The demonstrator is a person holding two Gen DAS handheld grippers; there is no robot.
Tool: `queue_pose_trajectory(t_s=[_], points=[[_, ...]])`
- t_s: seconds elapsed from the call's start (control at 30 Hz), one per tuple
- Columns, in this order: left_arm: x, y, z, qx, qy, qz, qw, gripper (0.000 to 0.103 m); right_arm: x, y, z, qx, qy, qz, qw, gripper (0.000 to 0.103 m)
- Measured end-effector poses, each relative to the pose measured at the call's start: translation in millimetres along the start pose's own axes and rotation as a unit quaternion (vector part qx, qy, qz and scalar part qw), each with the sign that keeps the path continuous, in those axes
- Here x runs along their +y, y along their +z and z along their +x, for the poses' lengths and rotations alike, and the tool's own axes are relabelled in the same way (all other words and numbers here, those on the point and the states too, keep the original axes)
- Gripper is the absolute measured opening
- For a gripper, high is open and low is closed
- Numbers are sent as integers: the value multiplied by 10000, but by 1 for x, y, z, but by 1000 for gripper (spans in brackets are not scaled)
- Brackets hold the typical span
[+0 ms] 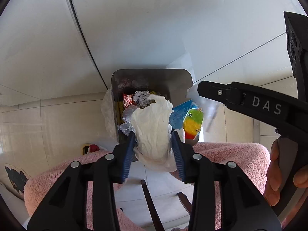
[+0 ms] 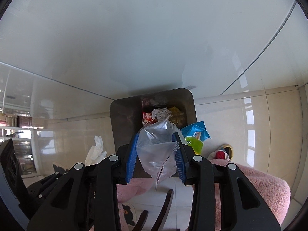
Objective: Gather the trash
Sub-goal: 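Open both tools to drop the tissue and plastic bag into the bin, then raise both tools back toward the remaining counter items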
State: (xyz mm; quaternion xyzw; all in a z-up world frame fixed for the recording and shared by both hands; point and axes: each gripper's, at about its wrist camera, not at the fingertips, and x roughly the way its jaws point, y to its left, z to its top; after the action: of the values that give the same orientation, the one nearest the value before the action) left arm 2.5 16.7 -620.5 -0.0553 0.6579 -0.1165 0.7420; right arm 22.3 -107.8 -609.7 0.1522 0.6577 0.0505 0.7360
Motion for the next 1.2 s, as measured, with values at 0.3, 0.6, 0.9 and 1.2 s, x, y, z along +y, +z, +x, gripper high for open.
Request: queue_pose_trajectory(t_s=[0.3,0.6,0.9,1.2], points=[[-3,0,-19,-348,148,-28,9993,95,4,2,-8,-236,-110,-81,9996,93],[-14,0,-60,-677,331,96,9971,95,3,0,-41,-409,-345,-260,9982,100],[-36,4,-146,-1424,444,395,9880,95,6,-9,-115,-911,-233,-285,9952,100],[-50,18,-257,-2197,453,573,9728,95,19,-12,-244,-1808,-155,-491,9822,100]])
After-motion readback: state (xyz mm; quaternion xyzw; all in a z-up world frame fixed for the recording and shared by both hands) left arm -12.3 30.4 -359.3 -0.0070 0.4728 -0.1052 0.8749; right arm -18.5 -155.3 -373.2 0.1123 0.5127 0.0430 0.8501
